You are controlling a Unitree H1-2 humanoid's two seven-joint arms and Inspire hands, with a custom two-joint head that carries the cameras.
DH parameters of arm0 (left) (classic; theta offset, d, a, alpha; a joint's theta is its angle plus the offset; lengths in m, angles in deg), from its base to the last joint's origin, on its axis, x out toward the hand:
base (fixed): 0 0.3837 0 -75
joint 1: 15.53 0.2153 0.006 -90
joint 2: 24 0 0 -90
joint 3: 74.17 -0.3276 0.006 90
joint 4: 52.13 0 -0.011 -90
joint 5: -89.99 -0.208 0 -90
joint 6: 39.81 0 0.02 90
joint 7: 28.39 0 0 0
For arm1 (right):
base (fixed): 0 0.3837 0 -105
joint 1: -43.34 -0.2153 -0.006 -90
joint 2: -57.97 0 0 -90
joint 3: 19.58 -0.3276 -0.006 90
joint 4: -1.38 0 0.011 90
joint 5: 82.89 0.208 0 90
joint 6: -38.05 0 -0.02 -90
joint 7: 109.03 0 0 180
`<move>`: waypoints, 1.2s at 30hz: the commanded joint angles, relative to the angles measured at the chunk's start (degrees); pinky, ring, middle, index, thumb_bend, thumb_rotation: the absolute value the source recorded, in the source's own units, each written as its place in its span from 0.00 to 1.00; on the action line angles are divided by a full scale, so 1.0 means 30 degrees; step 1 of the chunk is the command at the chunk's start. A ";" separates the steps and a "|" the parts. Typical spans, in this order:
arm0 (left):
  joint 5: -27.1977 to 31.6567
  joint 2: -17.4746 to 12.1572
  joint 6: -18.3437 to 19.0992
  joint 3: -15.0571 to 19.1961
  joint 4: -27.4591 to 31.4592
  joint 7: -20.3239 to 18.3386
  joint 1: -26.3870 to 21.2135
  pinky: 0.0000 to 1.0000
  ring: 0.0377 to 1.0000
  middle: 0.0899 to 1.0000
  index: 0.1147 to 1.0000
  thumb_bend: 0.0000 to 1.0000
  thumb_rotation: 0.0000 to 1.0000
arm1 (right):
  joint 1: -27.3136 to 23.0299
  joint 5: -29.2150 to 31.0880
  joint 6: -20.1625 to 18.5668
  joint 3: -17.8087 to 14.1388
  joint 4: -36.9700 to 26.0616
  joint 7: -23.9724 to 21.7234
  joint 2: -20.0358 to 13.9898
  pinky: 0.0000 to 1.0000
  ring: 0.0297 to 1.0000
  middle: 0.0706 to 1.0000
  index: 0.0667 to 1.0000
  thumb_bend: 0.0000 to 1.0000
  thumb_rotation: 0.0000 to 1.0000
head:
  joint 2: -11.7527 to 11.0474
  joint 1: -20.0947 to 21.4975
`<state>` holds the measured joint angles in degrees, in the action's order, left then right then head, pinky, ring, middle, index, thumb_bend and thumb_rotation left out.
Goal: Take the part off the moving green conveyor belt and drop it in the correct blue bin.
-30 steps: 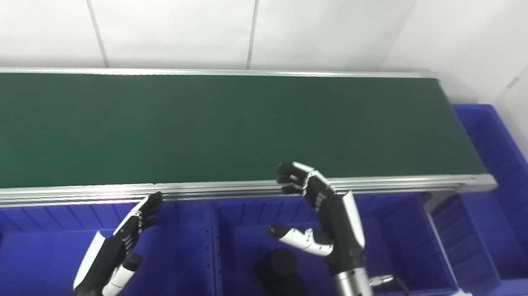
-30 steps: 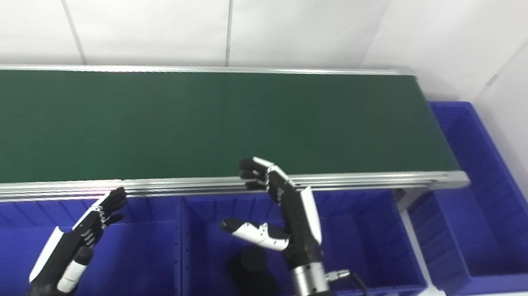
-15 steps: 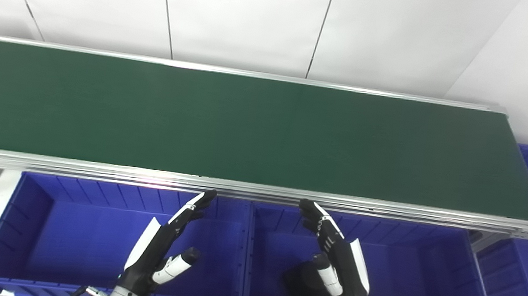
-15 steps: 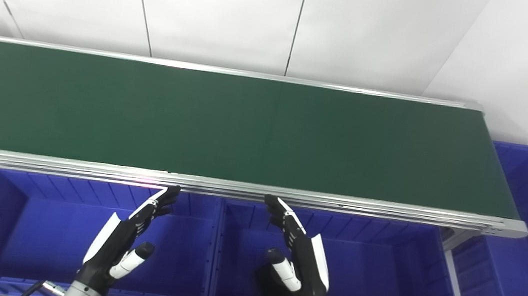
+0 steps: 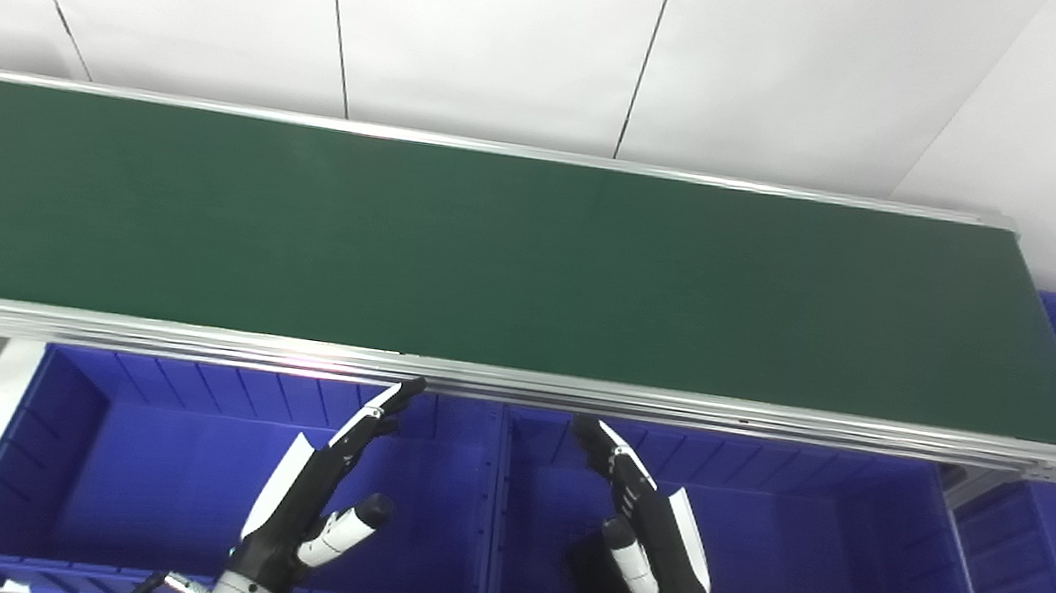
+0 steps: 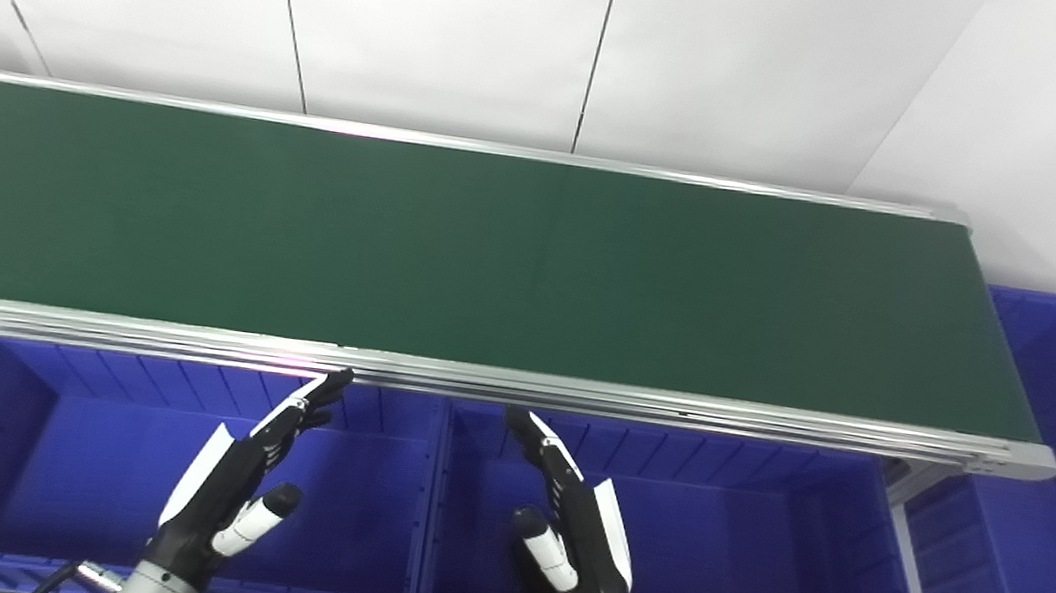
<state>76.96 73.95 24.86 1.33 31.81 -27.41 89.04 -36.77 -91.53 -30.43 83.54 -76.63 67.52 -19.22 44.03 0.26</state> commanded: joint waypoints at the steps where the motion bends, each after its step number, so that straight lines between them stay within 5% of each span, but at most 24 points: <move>1: -0.0047 0.0082 -0.0526 -0.0178 0.0096 0.0213 -0.0306 0.91 0.94 0.94 0.89 0.81 1.00 | -0.0264 -0.0030 0.1079 -0.0086 -0.0128 0.0091 0.0023 0.91 0.90 0.87 0.87 0.92 1.00 | 0.0010 -0.0083; 36: 0.0314 0.0070 -0.0526 -0.0760 0.0022 0.0667 -0.0235 0.89 0.93 0.94 0.88 0.82 1.00 | -0.0108 0.0661 0.1786 0.0145 -0.0267 -0.0057 -0.0176 0.91 0.91 0.89 0.88 0.90 1.00 | -0.0045 -0.0130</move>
<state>78.14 73.99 24.86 -0.88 30.70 -26.40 88.54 -36.91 -89.98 -28.58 83.91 -75.43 67.40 -19.80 43.86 -0.09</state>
